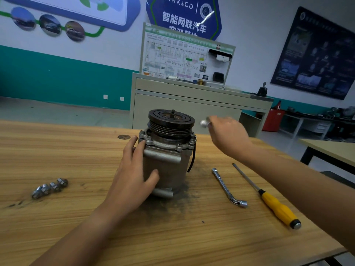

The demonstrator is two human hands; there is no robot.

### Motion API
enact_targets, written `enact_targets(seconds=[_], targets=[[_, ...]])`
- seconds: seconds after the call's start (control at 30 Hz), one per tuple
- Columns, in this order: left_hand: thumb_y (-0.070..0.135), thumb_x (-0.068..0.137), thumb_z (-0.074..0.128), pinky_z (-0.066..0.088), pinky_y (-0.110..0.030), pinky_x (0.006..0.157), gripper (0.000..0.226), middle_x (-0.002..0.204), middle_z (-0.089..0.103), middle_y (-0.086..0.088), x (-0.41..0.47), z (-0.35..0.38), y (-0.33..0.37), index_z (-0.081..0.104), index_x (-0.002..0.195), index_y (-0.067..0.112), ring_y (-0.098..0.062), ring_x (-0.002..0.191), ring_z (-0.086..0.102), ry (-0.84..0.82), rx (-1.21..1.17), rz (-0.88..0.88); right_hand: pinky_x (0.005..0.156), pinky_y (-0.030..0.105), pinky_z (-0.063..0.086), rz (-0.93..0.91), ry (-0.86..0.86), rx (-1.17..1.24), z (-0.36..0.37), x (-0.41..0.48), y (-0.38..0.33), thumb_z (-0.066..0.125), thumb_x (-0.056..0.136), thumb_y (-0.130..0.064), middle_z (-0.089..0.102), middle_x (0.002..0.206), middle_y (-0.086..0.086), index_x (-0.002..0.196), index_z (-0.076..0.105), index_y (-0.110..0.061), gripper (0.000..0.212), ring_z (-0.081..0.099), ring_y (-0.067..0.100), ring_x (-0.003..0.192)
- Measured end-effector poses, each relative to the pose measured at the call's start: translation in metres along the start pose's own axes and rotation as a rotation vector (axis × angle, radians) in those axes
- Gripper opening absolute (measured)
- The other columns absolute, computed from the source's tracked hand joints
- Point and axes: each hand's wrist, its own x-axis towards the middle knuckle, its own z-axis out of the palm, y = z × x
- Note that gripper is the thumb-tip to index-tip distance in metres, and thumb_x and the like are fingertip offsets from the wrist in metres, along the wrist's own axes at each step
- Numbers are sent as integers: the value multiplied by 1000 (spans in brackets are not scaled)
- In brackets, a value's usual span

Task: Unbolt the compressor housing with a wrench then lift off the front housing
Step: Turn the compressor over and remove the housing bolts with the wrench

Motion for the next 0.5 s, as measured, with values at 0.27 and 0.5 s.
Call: enact_targets(seconds=[0.27, 0.5], targets=[[26, 88, 59, 18, -30, 111, 78, 152, -7, 20, -1, 2, 3, 11, 149, 18, -8, 141, 7, 5, 4, -1, 44, 26, 30, 135, -289, 23, -55, -65, -16, 31, 98, -18, 45, 64, -3, 101, 31, -20, 4, 43, 12, 55], [27, 88, 59, 18, -26, 108, 78, 151, -8, 23, -1, 1, 2, 11, 149, 19, -8, 141, 9, 15, -3, 10, 43, 24, 24, 75, -375, -19, -46, -43, -30, 34, 94, -12, 41, 64, -3, 114, 41, -17, 21, 38, 11, 55]])
